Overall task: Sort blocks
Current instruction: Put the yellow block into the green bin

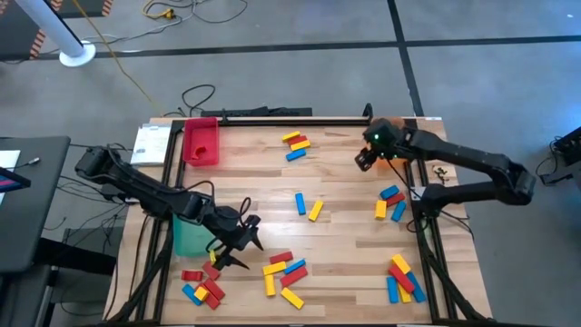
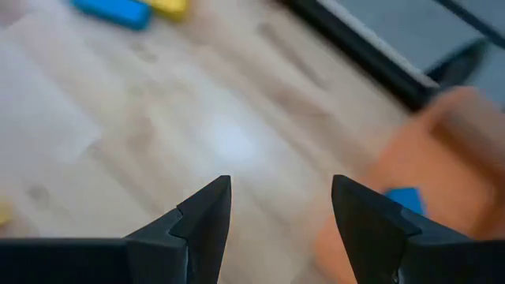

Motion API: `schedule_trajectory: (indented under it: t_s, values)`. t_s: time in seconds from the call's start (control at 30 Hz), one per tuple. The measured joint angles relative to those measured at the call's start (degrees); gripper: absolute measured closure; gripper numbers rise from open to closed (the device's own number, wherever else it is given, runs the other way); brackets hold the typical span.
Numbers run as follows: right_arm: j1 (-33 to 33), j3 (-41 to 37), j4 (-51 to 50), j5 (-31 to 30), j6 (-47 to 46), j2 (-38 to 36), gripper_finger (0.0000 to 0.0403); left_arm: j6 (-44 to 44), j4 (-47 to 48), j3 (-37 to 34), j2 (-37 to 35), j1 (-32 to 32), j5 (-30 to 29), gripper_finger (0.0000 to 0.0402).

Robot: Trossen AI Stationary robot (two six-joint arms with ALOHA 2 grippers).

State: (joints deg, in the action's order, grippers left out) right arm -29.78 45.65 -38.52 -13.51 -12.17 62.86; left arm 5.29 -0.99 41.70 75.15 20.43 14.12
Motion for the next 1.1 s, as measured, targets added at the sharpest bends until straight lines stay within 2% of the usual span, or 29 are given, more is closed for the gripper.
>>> schedule_trajectory:
  t_s: [0.37,0.57,0.77,0.87,1.1]
  values:
    - [17.0,0.0,3.2,5.8,2.8,0.2,0.0168,-0.3,1.2,0.0,0.0,1.0,-3.5,0.0094]
    - [25.0,0.1,4.4,6.1,4.4,0.9,0.0168,-0.2,1.2,0.0,0.0,1.0,-5.4,0.0094]
    - [26.8,0.1,-8.7,6.1,-1.4,4.5,0.0168,-1.2,1.2,0.0,0.0,1.0,-5.8,0.0094]
    - [26.5,0.0,-15.6,6.1,-7.4,7.0,0.0168,-1.5,1.2,0.0,0.0,1.0,-6.1,0.0094]
    - [27.3,0.0,-22.1,6.1,-15.2,9.6,0.0168,-0.4,1.1,0.0,0.0,1.0,-6.3,0.0094]
